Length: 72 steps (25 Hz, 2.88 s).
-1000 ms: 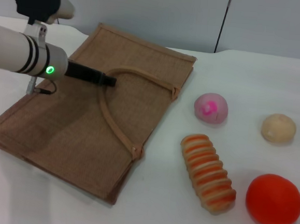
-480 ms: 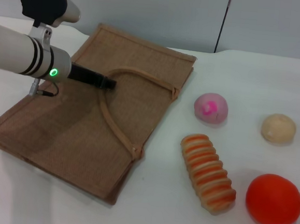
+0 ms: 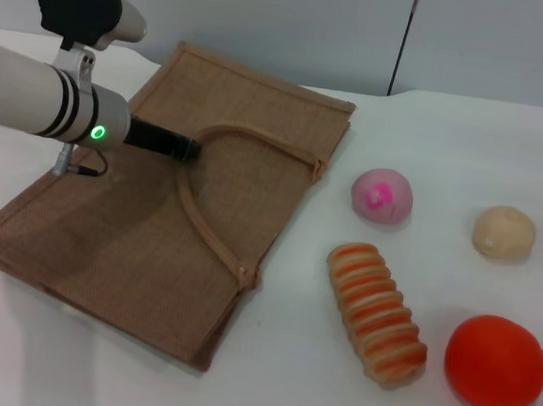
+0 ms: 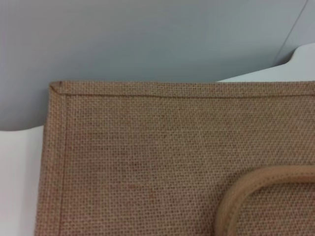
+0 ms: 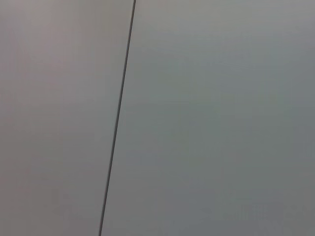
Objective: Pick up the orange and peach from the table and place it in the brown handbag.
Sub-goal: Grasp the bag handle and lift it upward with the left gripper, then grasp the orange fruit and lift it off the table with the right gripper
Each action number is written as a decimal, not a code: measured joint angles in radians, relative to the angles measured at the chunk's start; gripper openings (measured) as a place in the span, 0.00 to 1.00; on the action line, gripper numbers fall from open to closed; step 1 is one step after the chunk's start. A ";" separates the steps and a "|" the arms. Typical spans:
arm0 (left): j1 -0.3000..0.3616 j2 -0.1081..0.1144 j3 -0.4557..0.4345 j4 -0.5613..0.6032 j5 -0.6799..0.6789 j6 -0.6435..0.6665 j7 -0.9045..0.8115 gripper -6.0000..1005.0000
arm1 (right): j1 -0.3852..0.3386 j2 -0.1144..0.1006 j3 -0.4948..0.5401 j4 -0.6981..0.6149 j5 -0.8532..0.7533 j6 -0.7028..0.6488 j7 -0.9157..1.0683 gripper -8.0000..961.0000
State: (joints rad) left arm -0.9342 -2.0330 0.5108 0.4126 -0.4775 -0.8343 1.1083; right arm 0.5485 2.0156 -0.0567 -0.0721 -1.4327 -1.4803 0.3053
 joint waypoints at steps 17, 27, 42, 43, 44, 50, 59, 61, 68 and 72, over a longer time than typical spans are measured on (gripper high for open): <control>0.093 0.003 -0.012 0.010 -0.420 -0.114 0.263 0.12 | 0.008 -0.003 -0.113 -0.017 -0.005 0.001 0.079 0.79; 0.176 0.004 -0.012 0.005 -0.747 -0.327 0.536 0.12 | 0.032 -0.035 -0.505 -0.207 -0.096 0.036 0.452 0.79; 0.259 0.007 -0.019 0.007 -0.954 -0.606 0.689 0.12 | 0.112 -0.093 -0.552 -0.431 -0.791 -0.164 1.071 0.79; 0.263 0.009 -0.021 0.008 -0.961 -0.618 0.688 0.12 | 0.117 -0.094 -0.552 -0.433 -0.822 -0.166 1.093 0.79; 0.265 0.010 -0.023 0.008 -0.964 -0.625 0.688 0.12 | 0.117 -0.094 -0.552 -0.433 -0.822 -0.166 1.093 0.79; 0.268 0.016 -0.027 0.009 -0.968 -0.652 0.686 0.12 | 0.139 -0.088 -0.553 -0.438 -0.954 -0.183 1.175 0.79; 0.270 0.022 -0.028 0.009 -0.969 -0.654 0.685 0.12 | 0.129 -0.087 -0.552 -0.496 -1.019 -0.203 1.251 0.78; 0.270 0.025 -0.028 0.008 -0.970 -0.655 0.683 0.12 | 0.129 -0.087 -0.549 -0.505 -1.043 -0.204 1.264 0.78; 0.270 0.025 -0.029 0.008 -0.970 -0.669 0.682 0.12 | 0.127 -0.084 -0.545 -0.521 -1.079 -0.194 1.282 0.78; 0.272 0.025 -0.029 0.008 -0.971 -0.670 0.682 0.12 | 0.121 -0.075 -0.548 -0.545 -1.081 -0.195 1.283 0.78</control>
State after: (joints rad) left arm -0.6625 -2.0080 0.4816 0.4209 -1.4482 -1.5044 1.7901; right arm 0.6699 1.9401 -0.6048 -0.6167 -2.5135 -1.6750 1.5878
